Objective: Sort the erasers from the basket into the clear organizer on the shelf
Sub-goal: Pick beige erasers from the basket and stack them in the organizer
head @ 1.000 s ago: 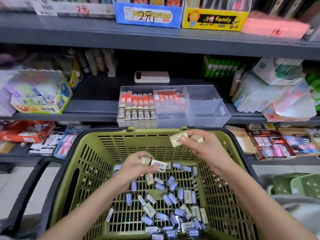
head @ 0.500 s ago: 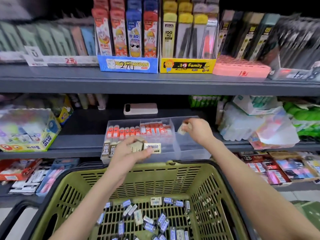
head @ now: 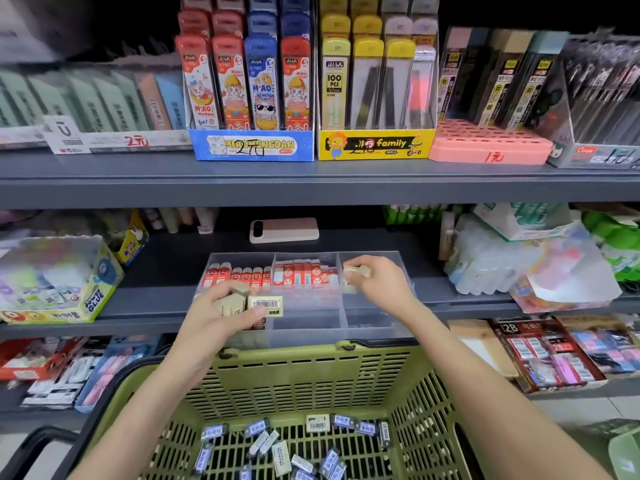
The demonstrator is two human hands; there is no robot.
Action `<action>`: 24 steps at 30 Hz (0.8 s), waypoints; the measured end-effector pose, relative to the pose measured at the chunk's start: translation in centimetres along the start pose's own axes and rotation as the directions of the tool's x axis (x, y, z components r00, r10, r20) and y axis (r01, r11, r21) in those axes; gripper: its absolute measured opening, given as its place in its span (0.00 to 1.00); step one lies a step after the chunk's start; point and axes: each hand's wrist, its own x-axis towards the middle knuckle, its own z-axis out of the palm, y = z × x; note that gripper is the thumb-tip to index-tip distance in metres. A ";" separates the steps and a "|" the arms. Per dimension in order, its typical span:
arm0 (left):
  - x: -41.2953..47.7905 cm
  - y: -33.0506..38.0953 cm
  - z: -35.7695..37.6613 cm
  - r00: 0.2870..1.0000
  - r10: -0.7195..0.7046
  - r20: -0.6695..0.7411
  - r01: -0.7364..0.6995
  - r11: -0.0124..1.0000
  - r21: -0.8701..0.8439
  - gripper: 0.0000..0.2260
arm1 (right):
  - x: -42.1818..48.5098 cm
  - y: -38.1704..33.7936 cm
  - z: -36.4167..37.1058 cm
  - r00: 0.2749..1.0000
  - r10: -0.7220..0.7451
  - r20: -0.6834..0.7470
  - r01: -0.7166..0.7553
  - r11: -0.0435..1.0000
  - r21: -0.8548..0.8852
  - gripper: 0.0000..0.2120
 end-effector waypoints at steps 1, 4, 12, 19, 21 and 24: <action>0.0 0.0 0.1 1.000 0.004 0.007 -0.004 1.000 0.011 0.14 | 0.2 0.0 -0.1 1.000 0.000 0.019 0.000 1.000 0.005 0.12; 0.4 0.2 0.6 1.000 0.000 -0.008 0.000 1.000 0.002 0.14 | 0.7 0.3 -0.7 0.994 0.014 0.109 -0.014 1.000 0.000 0.08; 2.1 0.8 2.9 1.000 0.002 -0.001 -0.002 0.986 -0.169 0.16 | 2.1 0.5 -1.7 0.924 0.036 0.382 -0.082 0.991 0.105 0.07; 3.0 0.9 3.5 1.000 -0.011 -0.011 0.007 0.958 -0.287 0.16 | 2.1 1.1 -2.2 0.987 0.088 0.136 -0.135 0.910 0.392 0.13; 3.2 0.9 3.7 1.000 -0.008 -0.011 0.005 0.959 -0.284 0.15 | 2.2 1.3 -2.2 0.982 0.102 0.159 -0.147 0.943 0.300 0.13; 3.2 0.9 4.0 1.000 0.003 0.003 -0.003 0.973 -0.231 0.14 | 2.6 1.4 -2.2 0.986 0.060 0.158 -0.084 0.985 0.150 0.10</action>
